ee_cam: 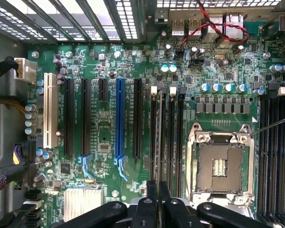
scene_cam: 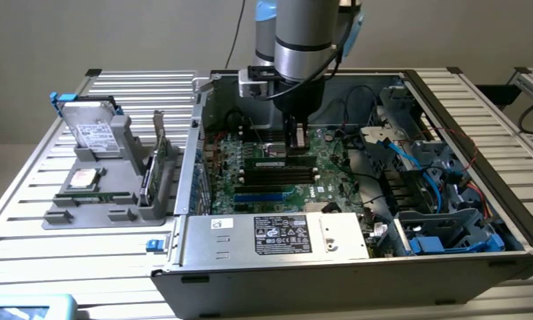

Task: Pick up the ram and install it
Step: 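Insert the ram into the slot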

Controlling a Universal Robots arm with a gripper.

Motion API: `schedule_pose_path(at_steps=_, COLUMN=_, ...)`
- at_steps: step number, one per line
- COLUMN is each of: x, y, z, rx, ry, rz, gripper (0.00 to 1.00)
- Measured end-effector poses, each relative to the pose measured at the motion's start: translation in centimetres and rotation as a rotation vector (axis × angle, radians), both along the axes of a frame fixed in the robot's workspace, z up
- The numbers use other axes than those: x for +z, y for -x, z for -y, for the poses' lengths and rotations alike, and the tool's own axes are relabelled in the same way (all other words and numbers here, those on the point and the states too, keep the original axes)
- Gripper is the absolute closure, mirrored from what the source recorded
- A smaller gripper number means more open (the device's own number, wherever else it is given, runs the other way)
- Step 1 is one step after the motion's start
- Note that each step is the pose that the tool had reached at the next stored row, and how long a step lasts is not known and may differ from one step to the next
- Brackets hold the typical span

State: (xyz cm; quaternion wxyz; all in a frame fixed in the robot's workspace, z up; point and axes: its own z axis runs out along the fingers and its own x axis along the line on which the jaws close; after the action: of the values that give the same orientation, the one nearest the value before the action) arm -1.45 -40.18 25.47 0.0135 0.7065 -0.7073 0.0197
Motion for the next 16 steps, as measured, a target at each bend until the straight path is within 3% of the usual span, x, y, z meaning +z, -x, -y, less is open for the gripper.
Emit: schedule_pose_path(at_steps=16, x=-1.24, y=-0.1, z=0.16, rx=0.001, ry=0.0033, rz=0.0, gripper=0.87)
